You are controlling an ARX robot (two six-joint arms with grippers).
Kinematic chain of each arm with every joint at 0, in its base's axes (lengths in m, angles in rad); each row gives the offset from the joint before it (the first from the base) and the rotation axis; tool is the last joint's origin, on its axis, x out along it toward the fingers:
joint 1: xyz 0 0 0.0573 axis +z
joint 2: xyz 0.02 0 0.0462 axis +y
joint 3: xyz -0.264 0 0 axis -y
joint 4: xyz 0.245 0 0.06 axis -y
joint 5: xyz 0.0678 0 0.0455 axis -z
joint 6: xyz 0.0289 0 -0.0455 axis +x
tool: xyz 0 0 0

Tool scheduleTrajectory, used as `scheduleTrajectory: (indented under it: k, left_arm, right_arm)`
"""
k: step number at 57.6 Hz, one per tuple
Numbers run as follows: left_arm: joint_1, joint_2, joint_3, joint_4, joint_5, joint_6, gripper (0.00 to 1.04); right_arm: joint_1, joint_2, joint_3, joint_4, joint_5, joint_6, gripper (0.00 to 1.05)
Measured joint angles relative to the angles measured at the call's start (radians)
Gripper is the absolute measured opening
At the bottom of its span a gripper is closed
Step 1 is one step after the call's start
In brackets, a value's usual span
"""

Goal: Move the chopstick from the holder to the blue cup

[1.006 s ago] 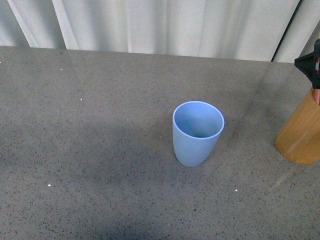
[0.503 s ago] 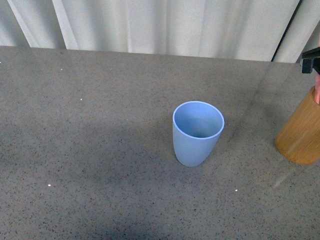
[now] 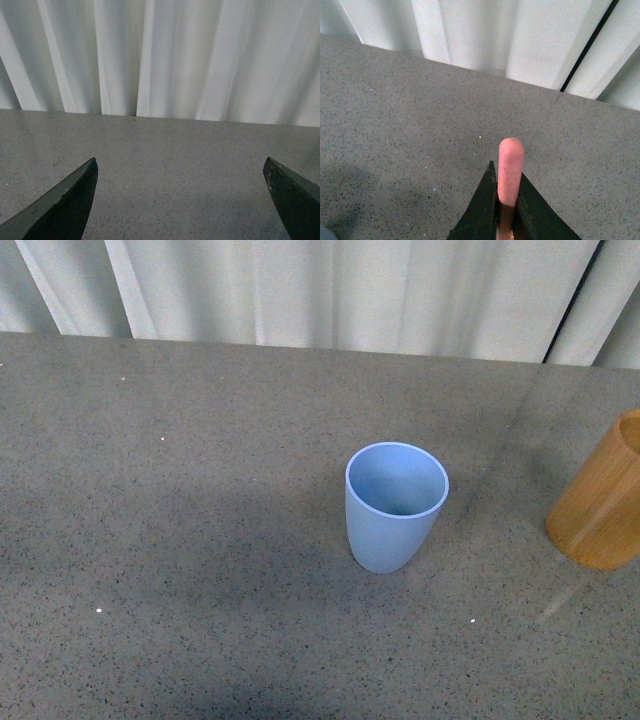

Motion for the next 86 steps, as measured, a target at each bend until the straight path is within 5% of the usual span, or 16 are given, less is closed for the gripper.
scheduleTrajectory:
  k: [20,40,86]
  left_arm:
    - [0.0,0.0,0.0,0.0,0.0,0.0,0.98]
    - [0.0,0.0,0.0,0.0,0.0,0.0,0.98]
    - [0.0,0.0,0.0,0.0,0.0,0.0,0.98]
  right_arm:
    - [0.106,-0.24,0.18,-0.185,0.106,-0.114,0.02]
    - [0.447,-0.173,0.135,-0.039,0.145,0.127,0.02]
    - [0.489,0.031,0.082,0.113,0.142,0.176,0.02]
